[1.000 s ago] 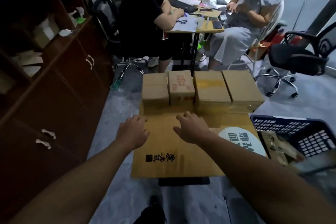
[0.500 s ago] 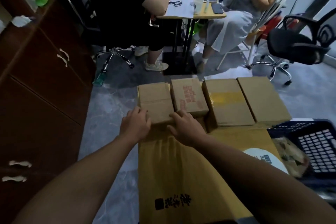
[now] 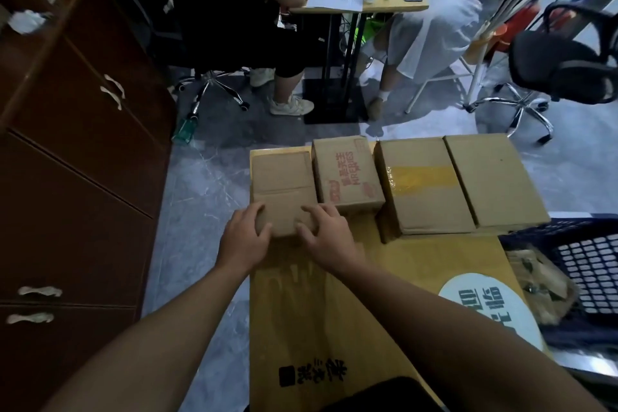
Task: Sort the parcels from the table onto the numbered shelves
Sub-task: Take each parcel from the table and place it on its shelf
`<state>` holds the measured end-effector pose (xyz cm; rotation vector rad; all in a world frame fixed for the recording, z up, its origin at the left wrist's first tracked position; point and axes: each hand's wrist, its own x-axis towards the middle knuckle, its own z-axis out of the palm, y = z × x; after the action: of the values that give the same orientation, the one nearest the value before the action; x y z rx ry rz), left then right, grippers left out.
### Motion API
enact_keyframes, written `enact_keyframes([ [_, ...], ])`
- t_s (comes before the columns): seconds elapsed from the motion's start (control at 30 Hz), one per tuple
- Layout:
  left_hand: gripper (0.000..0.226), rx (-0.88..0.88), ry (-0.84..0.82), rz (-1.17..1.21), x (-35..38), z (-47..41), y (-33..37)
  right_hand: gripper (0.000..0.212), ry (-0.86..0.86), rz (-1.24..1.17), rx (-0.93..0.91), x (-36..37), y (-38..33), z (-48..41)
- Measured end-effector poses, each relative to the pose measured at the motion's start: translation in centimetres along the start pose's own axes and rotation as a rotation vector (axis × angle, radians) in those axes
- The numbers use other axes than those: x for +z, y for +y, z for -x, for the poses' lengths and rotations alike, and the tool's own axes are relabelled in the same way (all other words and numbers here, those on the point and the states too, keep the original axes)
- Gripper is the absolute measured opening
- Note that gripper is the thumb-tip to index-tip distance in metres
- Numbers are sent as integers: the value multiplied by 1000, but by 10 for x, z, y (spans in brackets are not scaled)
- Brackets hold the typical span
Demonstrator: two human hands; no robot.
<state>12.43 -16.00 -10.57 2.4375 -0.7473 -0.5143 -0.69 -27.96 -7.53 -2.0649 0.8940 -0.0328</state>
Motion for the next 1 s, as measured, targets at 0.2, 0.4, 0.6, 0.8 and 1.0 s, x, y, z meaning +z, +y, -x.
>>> enact_keyframes([
  [0.2,47,-32,23,37,15,46,-2,49,0,-132,27,-1,24,30],
  [0.4,48,-72,80,107,31,99,-2,48,-151,-135,26,-6,49,49],
  [0.6,49,-102,85,216,46,138,-1,54,-162,-127,13,-7,77,63],
  [0.8,51,-181,171,331,49,150,3,52,-203,-186,-13,-10,92,67],
  [1.0,58,-277,168,404,55,158,4,54,-216,-359,29,-15,103,73],
])
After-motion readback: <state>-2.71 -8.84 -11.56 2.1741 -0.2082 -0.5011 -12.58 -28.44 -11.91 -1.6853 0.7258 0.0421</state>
